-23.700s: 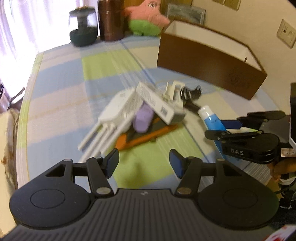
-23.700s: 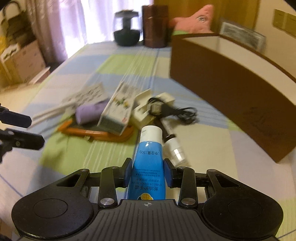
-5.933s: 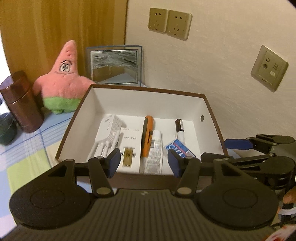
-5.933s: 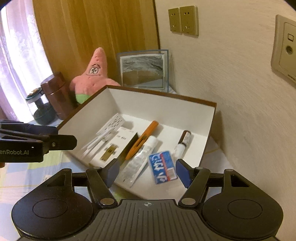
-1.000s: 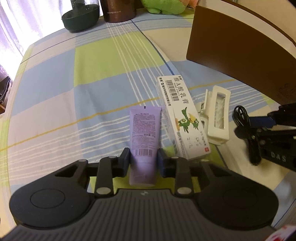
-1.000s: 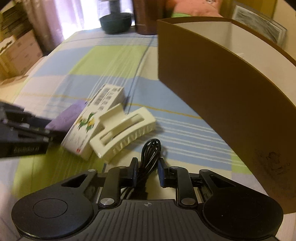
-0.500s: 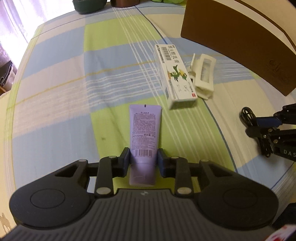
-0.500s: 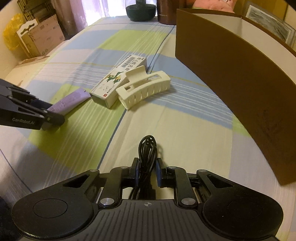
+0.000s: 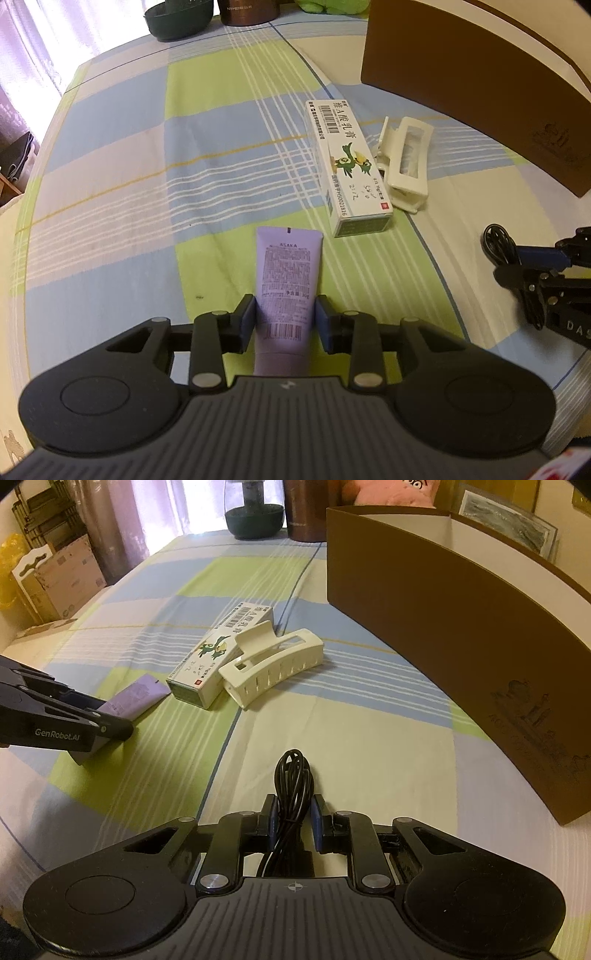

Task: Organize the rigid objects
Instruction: 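Lift the black cable and purple tube and carry them toward the brown box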

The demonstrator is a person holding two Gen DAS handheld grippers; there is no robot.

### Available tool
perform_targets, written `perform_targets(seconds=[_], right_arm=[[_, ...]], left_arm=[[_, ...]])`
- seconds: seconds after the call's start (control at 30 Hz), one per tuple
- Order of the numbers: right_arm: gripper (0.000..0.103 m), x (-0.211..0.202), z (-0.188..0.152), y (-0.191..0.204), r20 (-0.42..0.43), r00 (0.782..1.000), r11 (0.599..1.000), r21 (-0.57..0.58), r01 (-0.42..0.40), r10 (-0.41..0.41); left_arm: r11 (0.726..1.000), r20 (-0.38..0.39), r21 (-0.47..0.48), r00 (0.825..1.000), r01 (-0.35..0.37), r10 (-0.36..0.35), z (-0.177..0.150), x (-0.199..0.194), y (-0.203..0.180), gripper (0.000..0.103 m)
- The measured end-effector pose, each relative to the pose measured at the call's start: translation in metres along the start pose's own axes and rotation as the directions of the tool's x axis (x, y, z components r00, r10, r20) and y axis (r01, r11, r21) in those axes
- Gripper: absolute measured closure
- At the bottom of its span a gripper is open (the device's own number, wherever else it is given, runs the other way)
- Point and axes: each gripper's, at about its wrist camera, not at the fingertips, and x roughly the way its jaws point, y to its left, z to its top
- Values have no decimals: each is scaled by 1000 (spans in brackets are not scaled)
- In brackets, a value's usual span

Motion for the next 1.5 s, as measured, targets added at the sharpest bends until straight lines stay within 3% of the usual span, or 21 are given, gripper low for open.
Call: perform_targets(seconds=[0.73,1.5], right_arm=[[89,0,-6,8,35,999,999,-46,28,-26],[92,-22,-7,7,63,998,1000,4,-30,29]], left_arm=[[998,21,56,1000,-5,4,-16,-11,-13,74],[999,85,37,996,8,-11,-20,-44,-15,74]])
